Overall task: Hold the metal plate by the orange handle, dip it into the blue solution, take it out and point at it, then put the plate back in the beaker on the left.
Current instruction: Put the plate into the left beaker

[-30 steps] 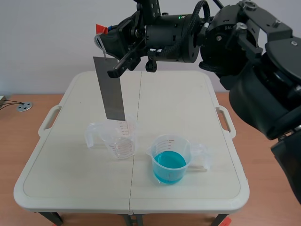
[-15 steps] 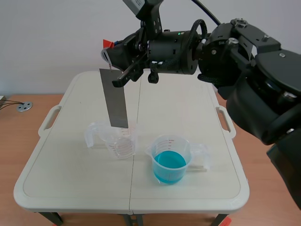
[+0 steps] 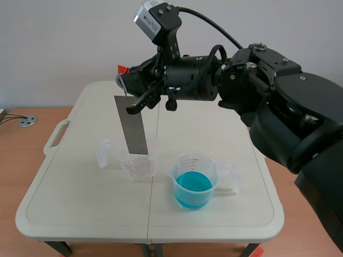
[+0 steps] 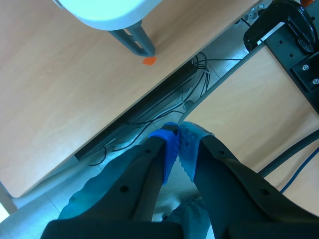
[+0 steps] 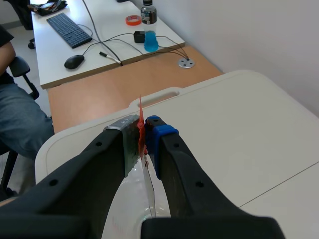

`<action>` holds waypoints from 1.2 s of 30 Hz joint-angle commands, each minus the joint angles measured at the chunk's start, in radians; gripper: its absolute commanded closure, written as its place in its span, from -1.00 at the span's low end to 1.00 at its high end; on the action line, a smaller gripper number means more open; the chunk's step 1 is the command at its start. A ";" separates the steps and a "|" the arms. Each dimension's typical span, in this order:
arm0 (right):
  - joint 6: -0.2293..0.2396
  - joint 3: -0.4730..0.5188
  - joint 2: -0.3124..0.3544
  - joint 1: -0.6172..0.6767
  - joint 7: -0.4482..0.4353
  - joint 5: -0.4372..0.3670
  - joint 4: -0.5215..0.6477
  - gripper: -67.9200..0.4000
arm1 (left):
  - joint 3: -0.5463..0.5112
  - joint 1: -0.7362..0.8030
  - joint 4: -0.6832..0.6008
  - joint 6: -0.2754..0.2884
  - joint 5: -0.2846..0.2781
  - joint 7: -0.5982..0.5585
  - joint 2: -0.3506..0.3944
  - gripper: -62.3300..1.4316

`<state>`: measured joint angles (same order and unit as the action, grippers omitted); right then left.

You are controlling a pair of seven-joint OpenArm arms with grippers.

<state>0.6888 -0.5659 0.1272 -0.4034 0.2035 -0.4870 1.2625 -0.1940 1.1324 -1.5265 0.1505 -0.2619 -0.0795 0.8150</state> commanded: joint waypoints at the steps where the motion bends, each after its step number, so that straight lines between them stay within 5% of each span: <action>1: 0.001 -0.004 -0.006 -0.023 -0.035 -0.016 -0.005 0.95 | 0.003 -0.005 -0.011 0.002 -0.006 -0.007 -0.008 0.91; 36: 0.015 -0.010 -0.005 0.071 -0.083 0.025 -0.088 0.87 | 0.003 -0.005 -0.011 0.002 -0.006 -0.007 -0.008 0.91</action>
<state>0.7033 -0.5774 0.1246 -0.3180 0.1181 -0.4717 1.1671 -0.1936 1.1305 -1.5265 0.1505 -0.2619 -0.0795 0.8150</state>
